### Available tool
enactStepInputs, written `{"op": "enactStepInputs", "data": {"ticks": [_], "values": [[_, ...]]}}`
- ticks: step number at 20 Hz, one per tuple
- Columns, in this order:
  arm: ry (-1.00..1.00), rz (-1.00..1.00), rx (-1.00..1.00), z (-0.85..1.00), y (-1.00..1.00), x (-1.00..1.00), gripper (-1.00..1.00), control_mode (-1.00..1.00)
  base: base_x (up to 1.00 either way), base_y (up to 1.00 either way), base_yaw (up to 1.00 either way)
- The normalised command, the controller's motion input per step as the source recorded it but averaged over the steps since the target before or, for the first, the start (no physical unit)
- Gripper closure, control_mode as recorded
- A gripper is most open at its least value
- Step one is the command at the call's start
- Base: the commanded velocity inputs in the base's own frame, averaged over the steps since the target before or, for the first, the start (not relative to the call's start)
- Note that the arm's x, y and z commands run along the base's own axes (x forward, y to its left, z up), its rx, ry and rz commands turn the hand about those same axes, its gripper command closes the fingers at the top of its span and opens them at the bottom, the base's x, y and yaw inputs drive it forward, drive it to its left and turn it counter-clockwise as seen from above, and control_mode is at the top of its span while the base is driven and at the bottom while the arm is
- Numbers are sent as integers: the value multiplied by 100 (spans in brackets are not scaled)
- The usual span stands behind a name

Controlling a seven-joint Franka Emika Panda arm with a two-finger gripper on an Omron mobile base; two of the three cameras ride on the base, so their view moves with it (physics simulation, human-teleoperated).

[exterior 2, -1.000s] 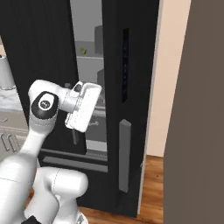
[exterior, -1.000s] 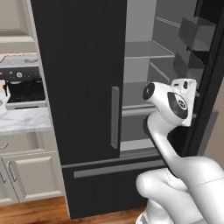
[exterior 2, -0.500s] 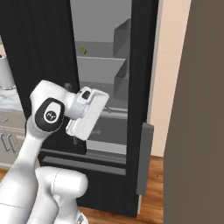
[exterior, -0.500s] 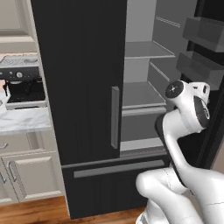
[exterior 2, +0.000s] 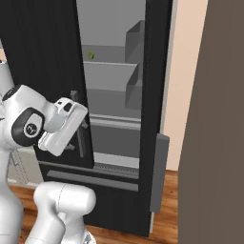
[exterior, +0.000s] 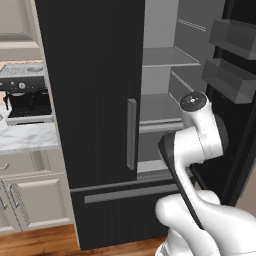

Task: There is a bowl on the dining counter. Grab a lemon wedge from the fridge and place it in the bowl. Then get the liquor bottle and glass cup from the cabinet and place them next to the bowl.

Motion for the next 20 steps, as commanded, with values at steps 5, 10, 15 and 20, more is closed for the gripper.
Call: {"op": "enactStepInputs", "data": {"ticks": [5,10,15,20], "values": [[7,20,16,-51,16,-6,-100,-100,0,0,0],[-9,-12,25,-7,78,23,-100,-100,0,0,0],[-21,-32,41,0,98,25,-100,-100,0,0,0],[-24,-41,45,0,65,44,-100,-100,0,0,0]]}}
